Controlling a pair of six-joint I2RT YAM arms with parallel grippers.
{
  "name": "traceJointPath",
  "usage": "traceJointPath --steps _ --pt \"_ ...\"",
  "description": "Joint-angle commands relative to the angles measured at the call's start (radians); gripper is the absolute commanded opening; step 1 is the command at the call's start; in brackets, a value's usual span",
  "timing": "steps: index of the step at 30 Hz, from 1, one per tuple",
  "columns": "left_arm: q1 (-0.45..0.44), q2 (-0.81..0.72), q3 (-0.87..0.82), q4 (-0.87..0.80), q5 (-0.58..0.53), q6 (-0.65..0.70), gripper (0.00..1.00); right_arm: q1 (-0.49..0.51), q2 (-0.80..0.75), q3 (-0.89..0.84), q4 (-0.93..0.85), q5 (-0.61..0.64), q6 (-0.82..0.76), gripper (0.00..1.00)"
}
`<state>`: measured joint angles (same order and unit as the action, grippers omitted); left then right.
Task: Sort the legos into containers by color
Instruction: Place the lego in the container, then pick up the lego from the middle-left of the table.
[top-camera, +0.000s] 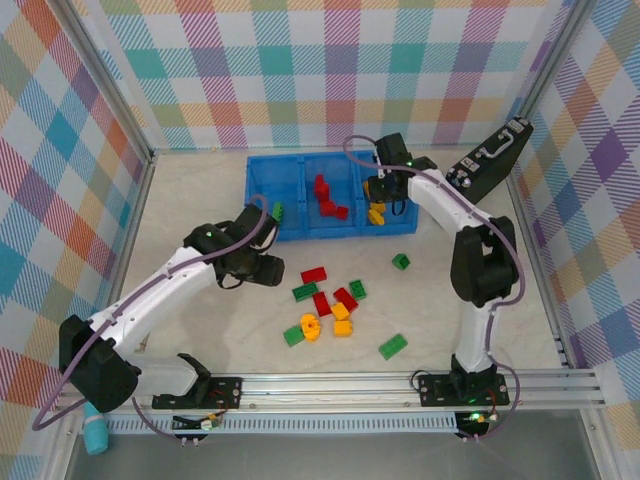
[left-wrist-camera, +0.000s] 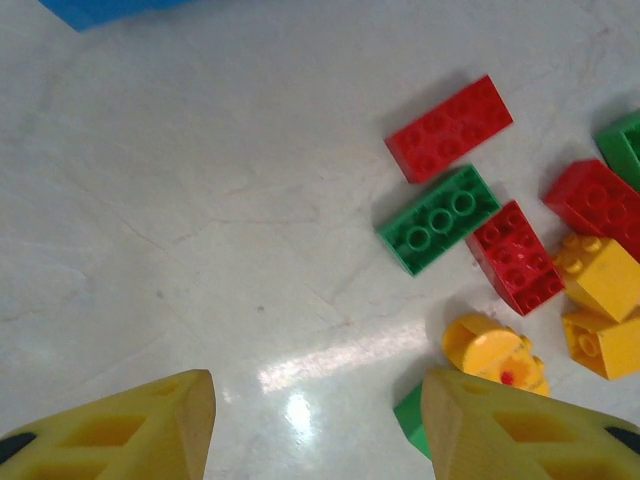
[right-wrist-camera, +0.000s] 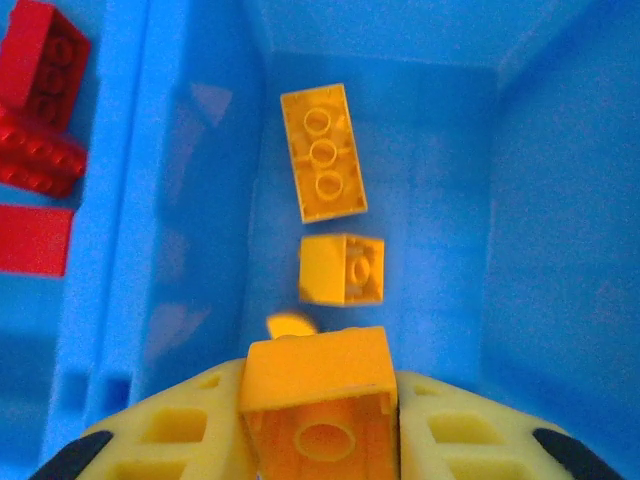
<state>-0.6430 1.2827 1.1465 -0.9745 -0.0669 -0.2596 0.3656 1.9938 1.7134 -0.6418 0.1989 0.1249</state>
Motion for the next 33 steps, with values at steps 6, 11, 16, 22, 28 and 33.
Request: traceJointPath --steps 6,11,16,22,28,33 --pt "-0.08 0.007 -0.045 0.015 0.068 -0.144 0.57 -0.047 0.13 0.123 0.025 0.005 -0.039 0.32" --pt "-0.136 0.052 -0.044 0.045 0.102 -0.193 0.58 -0.054 0.17 0.159 0.021 -0.021 -0.034 0.4" --pt "-0.187 0.109 -0.048 0.083 0.11 -0.231 0.58 -0.053 0.169 0.161 0.022 -0.04 -0.022 0.47" --pt "-0.233 0.126 -0.081 0.066 0.122 -0.26 0.58 -0.054 0.141 0.174 0.008 -0.072 -0.028 0.57" --pt "-0.313 0.089 -0.147 0.039 0.117 -0.266 0.58 -0.054 0.121 0.188 -0.004 -0.074 -0.038 0.6" --pt "-0.355 0.028 -0.243 0.053 0.114 -0.28 0.59 -0.054 0.103 0.193 -0.006 -0.091 -0.042 0.63"
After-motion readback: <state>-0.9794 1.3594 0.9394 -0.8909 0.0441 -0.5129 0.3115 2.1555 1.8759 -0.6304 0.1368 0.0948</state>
